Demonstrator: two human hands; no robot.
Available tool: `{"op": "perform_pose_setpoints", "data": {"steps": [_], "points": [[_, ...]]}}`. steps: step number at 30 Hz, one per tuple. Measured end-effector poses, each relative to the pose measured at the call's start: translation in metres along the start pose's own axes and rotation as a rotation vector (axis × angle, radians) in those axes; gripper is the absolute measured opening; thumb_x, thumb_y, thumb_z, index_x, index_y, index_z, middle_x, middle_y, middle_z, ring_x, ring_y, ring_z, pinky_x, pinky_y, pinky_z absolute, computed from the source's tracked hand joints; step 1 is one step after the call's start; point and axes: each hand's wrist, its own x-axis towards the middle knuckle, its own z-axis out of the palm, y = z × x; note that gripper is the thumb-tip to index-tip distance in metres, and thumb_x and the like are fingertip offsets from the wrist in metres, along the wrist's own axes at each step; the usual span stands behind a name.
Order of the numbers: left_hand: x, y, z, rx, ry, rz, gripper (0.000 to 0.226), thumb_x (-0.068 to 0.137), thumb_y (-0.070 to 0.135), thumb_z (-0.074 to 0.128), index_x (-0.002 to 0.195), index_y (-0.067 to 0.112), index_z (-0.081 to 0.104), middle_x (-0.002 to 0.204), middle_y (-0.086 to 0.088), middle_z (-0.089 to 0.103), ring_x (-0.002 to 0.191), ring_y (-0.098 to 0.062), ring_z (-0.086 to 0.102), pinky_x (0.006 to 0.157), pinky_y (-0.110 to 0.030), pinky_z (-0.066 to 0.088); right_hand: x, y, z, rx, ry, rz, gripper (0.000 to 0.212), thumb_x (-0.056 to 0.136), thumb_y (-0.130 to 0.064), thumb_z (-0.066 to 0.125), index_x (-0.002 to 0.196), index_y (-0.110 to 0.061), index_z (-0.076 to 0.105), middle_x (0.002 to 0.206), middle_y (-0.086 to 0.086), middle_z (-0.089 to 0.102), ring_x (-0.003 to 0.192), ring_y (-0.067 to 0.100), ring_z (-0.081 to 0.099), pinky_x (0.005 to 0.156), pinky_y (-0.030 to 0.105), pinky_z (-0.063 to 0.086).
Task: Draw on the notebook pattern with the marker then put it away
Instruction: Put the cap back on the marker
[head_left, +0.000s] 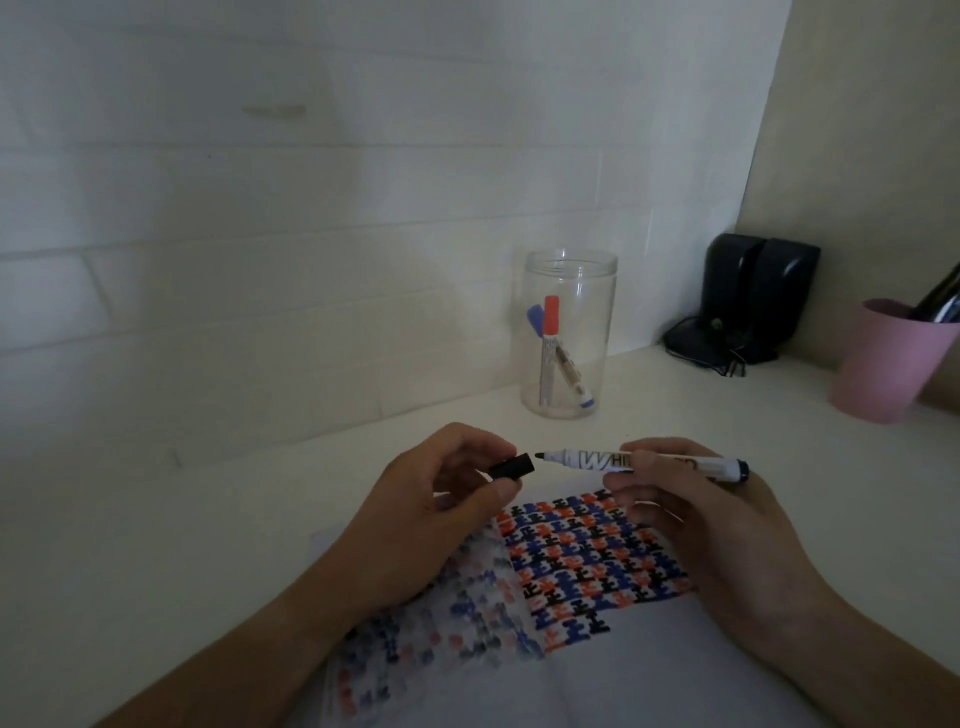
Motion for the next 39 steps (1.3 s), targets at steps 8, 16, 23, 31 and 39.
{"op": "perform_pose_setpoints", "data": {"steps": [8,16,23,31,39], "points": [[-0.003,-0.001,0.003,0.007,-0.013,0.011,0.019,0.088,0.023,0.076,0.101,0.035,0.07,0.096,0.012,0.076,0.091,-0.013,0.072,0.083,-0.024,0.059,-0.01,0.0,0.0,-0.085,-0.019,0.007,0.024,0.068,-0.019,0.075,0.087,-0.006,0.081,0.082,0.021,0.079,0.072,0.021,0.075,0.063,0.022,0.06],[-0.002,0.009,-0.005,-0.018,-0.01,0.068,0.019,0.088,0.026,0.073,0.106,0.03,0.075,0.099,0.01,0.08,0.094,-0.012,0.076,0.088,-0.024,0.059,-0.01,-0.005,0.002,-0.167,-0.132,-0.038,0.031,0.069,-0.024,0.083,0.096,-0.009,0.082,0.088,0.018,0.081,0.081,0.024,0.078,0.073,0.023,0.06],[-0.006,0.025,-0.005,-0.101,-0.02,0.107,0.023,0.085,0.028,0.067,0.099,0.014,0.078,0.069,0.0,0.077,0.058,-0.008,0.069,0.066,-0.016,0.055,-0.012,-0.013,0.002,-0.144,-0.158,-0.105,0.035,0.064,-0.031,0.085,0.091,-0.009,0.083,0.081,0.018,0.08,0.075,0.026,0.076,0.072,0.026,0.061],[-0.009,0.026,0.0,-0.169,-0.003,0.118,0.017,0.085,0.025,0.066,0.088,0.013,0.078,0.058,0.002,0.069,0.047,-0.009,0.061,0.058,-0.019,0.052,-0.021,-0.015,0.004,-0.244,-0.12,-0.234,0.024,0.063,-0.02,0.082,0.086,-0.012,0.085,0.079,0.013,0.082,0.074,0.029,0.079,0.069,0.027,0.062],[-0.005,0.025,0.003,-0.255,0.066,0.147,0.026,0.081,0.019,0.073,0.106,0.013,0.077,0.076,-0.001,0.079,0.064,-0.016,0.074,0.07,-0.02,0.058,-0.021,-0.024,0.006,-0.459,-0.232,-0.099,0.024,0.067,-0.026,0.084,0.089,-0.018,0.08,0.086,0.012,0.083,0.084,0.031,0.078,0.078,0.041,0.062]]}}
